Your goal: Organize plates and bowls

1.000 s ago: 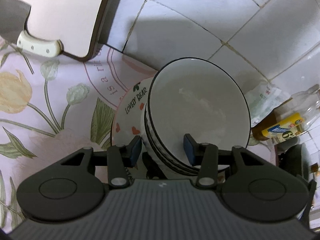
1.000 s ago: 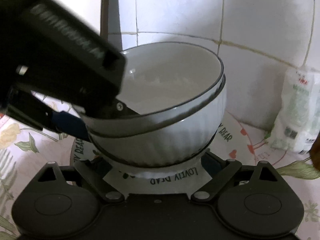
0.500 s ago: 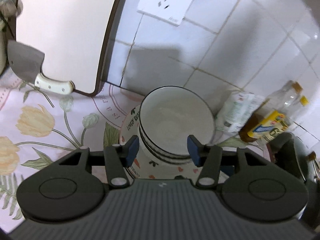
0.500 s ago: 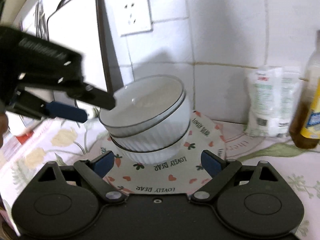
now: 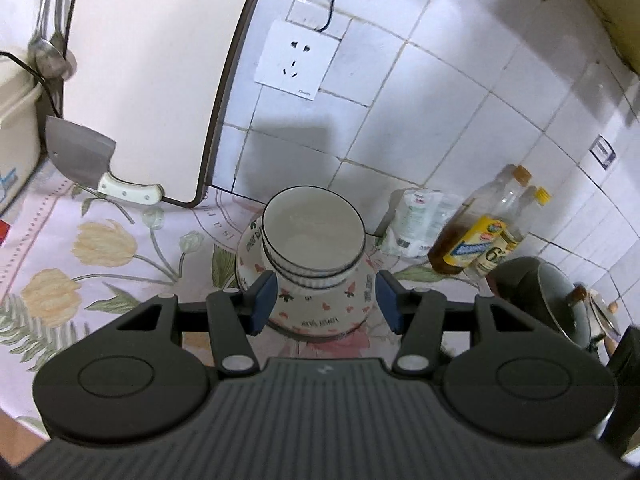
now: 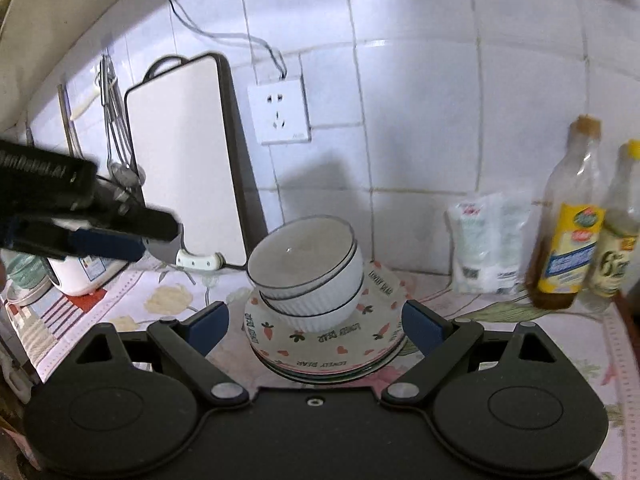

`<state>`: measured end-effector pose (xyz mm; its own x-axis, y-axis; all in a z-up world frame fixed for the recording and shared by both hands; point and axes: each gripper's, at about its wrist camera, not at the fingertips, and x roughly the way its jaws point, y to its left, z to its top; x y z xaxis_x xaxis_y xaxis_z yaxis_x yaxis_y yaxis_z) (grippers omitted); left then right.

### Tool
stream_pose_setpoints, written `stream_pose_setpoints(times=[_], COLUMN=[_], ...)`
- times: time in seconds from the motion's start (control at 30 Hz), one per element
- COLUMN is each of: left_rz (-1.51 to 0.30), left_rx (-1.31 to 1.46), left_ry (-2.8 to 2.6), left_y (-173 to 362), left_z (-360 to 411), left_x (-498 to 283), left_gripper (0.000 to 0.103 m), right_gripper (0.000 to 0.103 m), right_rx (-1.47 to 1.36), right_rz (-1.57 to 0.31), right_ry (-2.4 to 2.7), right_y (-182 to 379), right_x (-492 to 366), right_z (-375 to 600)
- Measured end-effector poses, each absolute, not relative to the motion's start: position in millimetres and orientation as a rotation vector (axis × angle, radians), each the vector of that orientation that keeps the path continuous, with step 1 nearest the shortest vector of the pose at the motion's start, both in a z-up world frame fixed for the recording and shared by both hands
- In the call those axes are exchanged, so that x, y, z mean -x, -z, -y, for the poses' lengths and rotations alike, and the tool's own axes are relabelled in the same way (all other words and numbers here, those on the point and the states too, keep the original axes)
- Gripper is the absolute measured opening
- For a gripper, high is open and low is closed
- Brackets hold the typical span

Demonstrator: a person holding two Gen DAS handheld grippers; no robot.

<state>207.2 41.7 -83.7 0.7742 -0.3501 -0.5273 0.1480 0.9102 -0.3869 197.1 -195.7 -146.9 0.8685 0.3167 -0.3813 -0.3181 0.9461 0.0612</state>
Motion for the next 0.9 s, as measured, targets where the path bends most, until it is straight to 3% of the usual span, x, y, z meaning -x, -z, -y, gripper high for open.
stream_pose_setpoints(times=[0.9], left_rz=[-0.594], left_rx=[0.162], left_ry=[0.22], left_y=[51], left_z=[-26], left_x=[-62], left_gripper=[0.064], right_gripper=[0.095], right_rx=[0.025], right_rz=[-0.374], right_ry=[-0.142], right_y=[85], right_x=[-43], right_z=[220])
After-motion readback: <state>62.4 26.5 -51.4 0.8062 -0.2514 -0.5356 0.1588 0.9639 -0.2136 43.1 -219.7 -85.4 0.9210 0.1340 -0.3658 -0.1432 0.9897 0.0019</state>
